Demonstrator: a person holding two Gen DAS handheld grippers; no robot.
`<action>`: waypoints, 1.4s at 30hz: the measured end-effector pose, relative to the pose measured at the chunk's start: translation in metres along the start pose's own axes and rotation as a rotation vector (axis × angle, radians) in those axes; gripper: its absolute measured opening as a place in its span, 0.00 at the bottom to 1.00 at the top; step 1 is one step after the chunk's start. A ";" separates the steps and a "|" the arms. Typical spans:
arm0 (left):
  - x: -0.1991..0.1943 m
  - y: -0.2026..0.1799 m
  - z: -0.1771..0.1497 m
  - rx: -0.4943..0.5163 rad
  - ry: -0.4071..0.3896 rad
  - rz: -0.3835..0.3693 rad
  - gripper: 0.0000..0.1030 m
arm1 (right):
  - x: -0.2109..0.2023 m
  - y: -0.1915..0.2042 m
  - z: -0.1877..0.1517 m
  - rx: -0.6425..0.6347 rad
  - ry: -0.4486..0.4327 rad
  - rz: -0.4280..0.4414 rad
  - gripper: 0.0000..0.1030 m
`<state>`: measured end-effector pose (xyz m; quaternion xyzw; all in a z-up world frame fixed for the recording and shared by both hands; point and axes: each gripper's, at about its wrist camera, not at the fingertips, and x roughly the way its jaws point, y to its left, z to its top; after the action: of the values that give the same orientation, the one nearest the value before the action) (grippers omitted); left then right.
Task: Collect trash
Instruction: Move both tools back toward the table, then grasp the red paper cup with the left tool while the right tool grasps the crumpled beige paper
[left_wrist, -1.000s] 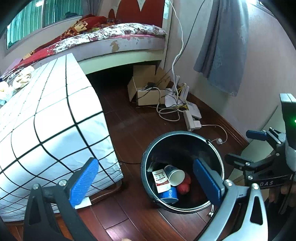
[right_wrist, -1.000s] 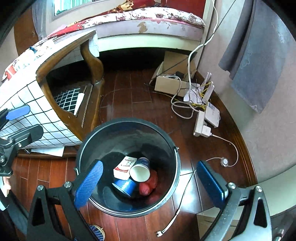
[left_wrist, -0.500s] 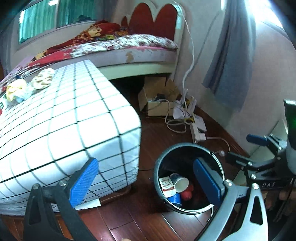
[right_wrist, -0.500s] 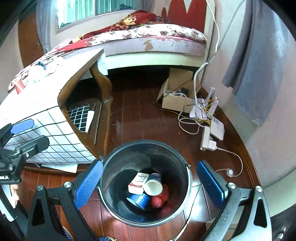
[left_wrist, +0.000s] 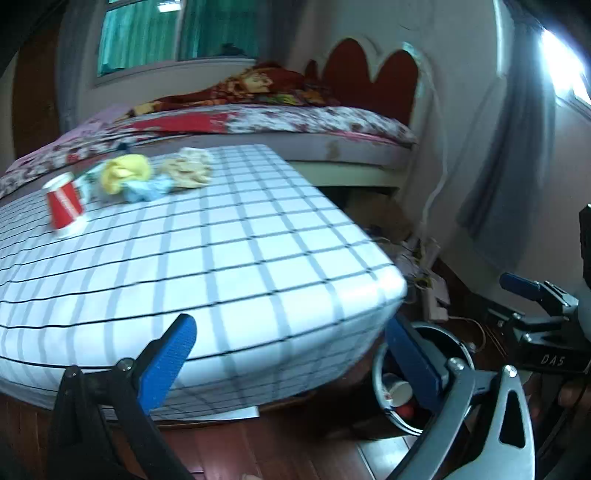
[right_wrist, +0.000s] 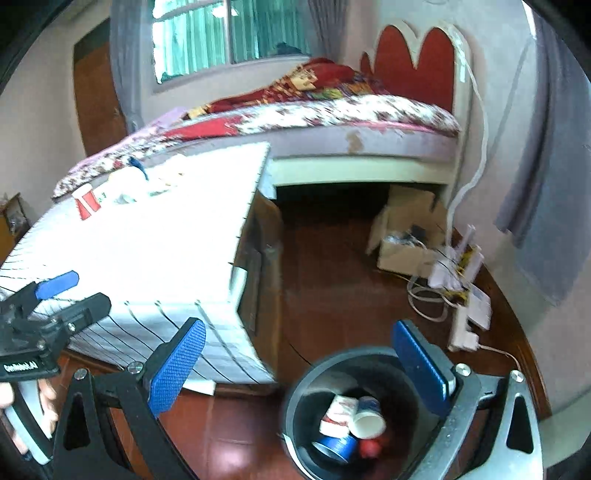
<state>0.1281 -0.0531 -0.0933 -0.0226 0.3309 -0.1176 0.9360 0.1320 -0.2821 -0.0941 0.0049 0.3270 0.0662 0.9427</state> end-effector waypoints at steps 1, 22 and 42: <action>-0.003 0.008 0.000 -0.010 -0.004 0.011 1.00 | 0.002 0.010 0.004 -0.007 -0.004 0.020 0.99; -0.012 0.194 0.044 -0.180 -0.038 0.345 1.00 | 0.095 0.157 0.109 -0.170 -0.010 0.165 0.99; 0.093 0.279 0.108 -0.252 0.064 0.394 0.96 | 0.271 0.204 0.199 -0.214 0.162 0.266 0.70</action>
<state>0.3229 0.1922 -0.0999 -0.0705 0.3703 0.1087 0.9198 0.4403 -0.0385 -0.0942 -0.0573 0.3896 0.2250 0.8912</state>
